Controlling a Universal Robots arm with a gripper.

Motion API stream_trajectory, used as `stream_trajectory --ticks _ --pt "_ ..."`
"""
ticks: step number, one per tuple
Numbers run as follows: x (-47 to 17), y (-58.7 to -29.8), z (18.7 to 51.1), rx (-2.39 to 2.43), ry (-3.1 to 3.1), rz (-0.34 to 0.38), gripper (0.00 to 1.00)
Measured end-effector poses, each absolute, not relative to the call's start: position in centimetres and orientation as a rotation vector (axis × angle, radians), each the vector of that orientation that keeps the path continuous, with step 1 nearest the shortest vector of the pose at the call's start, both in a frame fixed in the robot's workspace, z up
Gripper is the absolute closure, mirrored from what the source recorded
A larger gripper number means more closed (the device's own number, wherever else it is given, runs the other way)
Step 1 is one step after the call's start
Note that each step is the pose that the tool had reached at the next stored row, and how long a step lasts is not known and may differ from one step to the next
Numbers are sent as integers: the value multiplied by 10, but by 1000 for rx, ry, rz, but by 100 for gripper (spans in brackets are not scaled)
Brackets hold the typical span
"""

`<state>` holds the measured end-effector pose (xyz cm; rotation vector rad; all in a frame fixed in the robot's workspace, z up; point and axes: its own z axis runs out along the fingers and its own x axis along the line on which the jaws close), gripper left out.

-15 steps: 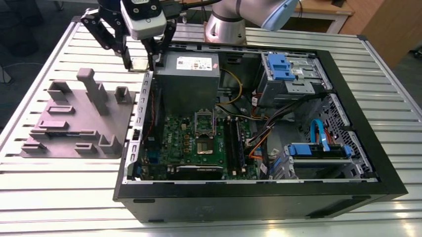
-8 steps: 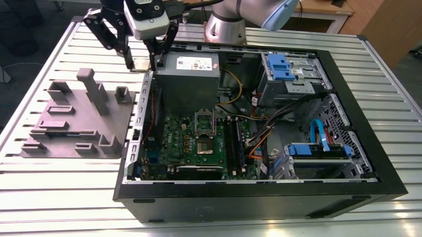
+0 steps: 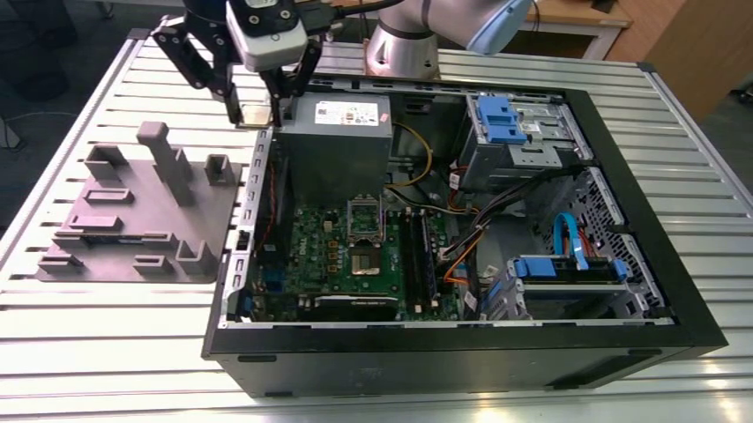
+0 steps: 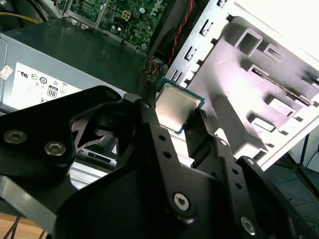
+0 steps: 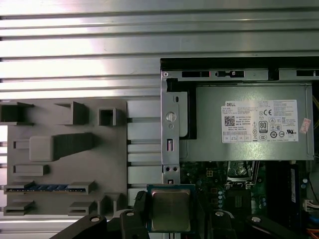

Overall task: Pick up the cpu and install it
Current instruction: 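Pick up the cpu and move it towards the insertion slot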

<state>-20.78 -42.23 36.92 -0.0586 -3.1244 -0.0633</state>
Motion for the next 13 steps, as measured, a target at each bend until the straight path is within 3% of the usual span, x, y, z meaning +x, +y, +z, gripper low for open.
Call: stream_trajectory --ticks 13 --pt "-204 -422 369 -59 -3124 -63 53"
